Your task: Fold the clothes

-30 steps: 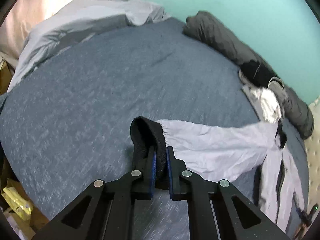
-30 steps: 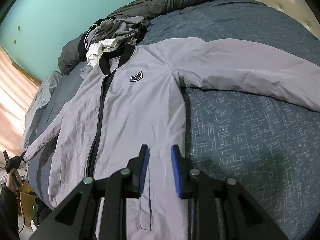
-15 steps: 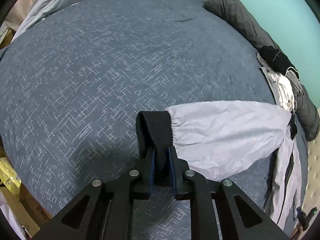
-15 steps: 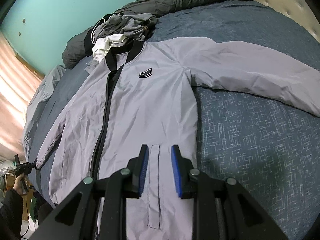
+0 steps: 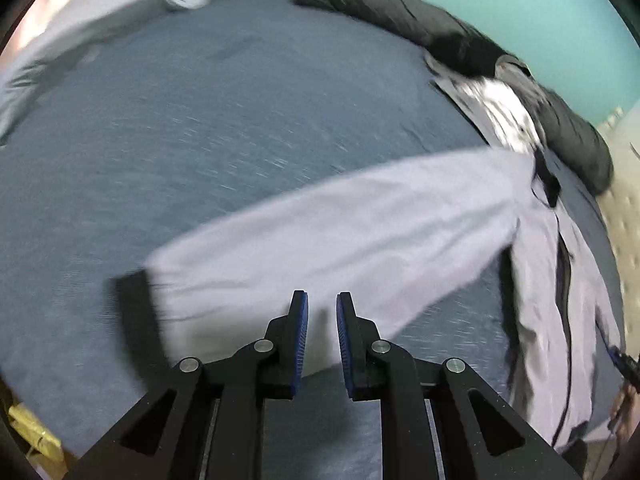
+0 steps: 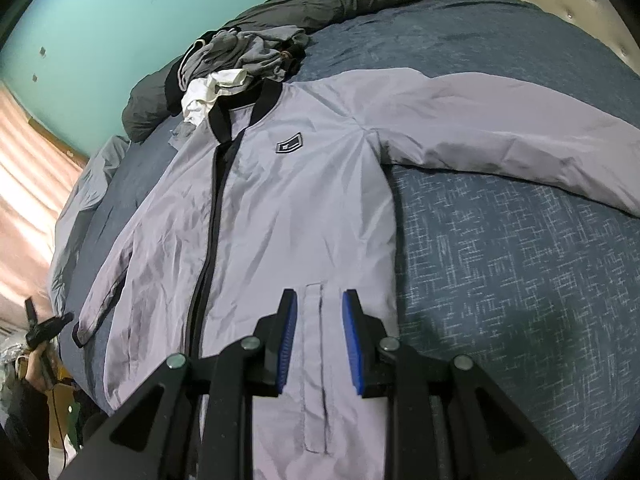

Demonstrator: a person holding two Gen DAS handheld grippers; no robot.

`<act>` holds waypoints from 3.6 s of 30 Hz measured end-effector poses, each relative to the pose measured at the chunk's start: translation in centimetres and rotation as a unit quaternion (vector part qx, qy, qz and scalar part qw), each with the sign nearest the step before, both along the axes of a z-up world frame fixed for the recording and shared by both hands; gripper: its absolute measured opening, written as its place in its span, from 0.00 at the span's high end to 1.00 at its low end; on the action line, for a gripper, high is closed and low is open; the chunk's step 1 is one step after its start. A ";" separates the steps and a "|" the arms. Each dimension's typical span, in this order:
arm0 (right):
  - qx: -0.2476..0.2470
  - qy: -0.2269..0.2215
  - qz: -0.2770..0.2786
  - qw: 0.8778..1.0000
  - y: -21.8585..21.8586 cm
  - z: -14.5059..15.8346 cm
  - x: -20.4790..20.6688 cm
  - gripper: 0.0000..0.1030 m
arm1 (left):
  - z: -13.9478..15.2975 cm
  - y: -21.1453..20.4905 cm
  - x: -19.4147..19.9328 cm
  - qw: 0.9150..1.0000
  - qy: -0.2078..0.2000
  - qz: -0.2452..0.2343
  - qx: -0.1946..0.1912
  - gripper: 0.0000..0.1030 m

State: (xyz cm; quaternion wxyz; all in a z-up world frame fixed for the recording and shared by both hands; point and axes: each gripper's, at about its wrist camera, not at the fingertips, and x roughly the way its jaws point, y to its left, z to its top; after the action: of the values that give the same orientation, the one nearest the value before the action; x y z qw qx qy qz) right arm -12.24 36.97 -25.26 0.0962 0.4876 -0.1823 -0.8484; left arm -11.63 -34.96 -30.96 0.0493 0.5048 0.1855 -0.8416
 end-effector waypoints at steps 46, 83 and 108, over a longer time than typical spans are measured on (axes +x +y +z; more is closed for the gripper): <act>-0.015 -0.141 0.085 0.986 -0.5 -5.3 12.3 0.47 | -4.6 25.3 6.5 0.942 -0.140 -0.279 0.125 0.42; 0.046 -0.119 0.045 0.991 -0.7 -1.4 10.7 0.69 | -2.0 24.7 7.7 0.952 -0.133 -0.251 0.110 0.62; 0.032 -0.056 0.095 0.993 -13.0 -3.5 -5.5 0.58 | -0.9 29.4 -4.0 0.976 0.030 -0.204 0.074 0.59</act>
State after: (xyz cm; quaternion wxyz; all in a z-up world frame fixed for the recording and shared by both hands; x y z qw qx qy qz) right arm -17.75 23.92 -28.73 0.1505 0.5523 -0.1133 -0.8121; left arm -15.59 -5.61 -31.87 -0.1666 0.5091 0.1421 -0.8323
